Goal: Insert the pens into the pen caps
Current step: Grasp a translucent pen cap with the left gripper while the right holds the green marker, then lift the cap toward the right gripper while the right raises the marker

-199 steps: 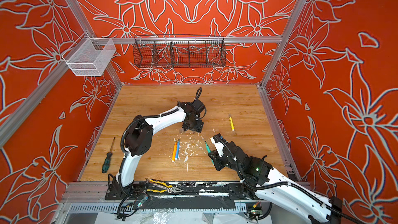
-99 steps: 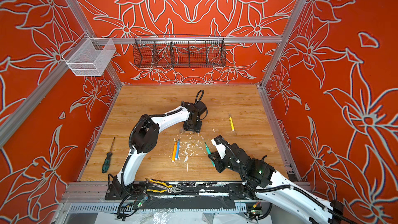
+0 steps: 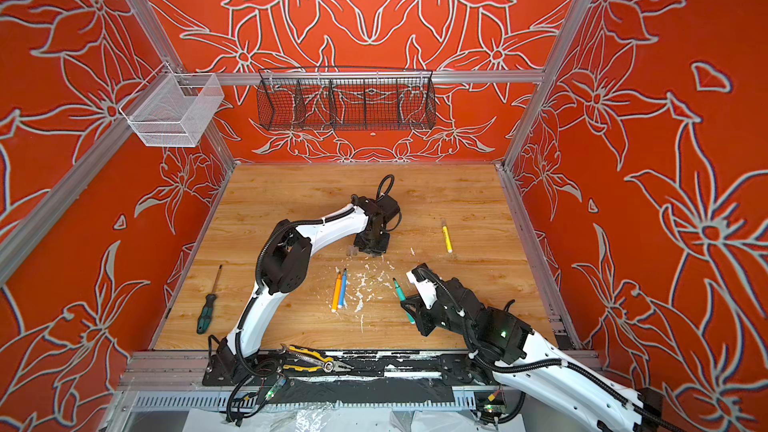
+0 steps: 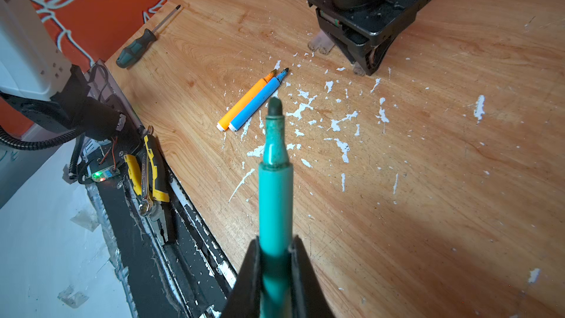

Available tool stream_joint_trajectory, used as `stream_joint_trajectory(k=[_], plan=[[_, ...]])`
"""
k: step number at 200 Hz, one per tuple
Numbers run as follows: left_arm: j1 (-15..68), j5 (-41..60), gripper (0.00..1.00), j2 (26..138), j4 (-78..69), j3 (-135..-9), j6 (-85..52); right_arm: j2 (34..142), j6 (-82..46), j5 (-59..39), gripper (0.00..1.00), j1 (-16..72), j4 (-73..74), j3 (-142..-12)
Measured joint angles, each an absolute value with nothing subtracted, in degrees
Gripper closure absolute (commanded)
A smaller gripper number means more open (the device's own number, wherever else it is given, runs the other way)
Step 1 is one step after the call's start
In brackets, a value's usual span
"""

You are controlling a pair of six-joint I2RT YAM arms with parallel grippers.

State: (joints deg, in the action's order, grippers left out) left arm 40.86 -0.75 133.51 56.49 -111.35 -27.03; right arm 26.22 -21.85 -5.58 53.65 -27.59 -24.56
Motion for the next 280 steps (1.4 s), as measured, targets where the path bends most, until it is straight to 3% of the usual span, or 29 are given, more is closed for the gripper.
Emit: stream_joint_trajectory(k=[27,117,162,215,280], plan=[[40.6,0.1,0.83,133.5,56.3,-111.3,-27.0,26.2,-21.8,-5.5,1.0,53.6,-27.6,-24.6],[37.4,4.9,0.9,128.4,50.7,-103.6,-25.4,27.2,-22.0,-4.9,1.0,53.6,-27.6,-24.6],[34.7,12.0,0.9,112.8,38.3,-89.7,-23.5,29.2,-25.3,-1.7,1.0,53.6,-25.6,-24.0],[29.6,23.8,0.89,92.7,20.2,-73.7,-23.5,33.7,-31.3,-1.7,1.0,53.6,-12.3,-19.4],[24.6,40.4,0.88,81.8,3.7,-55.4,-23.2,46.4,-30.6,-9.1,1.0,53.6,1.8,-23.1]])
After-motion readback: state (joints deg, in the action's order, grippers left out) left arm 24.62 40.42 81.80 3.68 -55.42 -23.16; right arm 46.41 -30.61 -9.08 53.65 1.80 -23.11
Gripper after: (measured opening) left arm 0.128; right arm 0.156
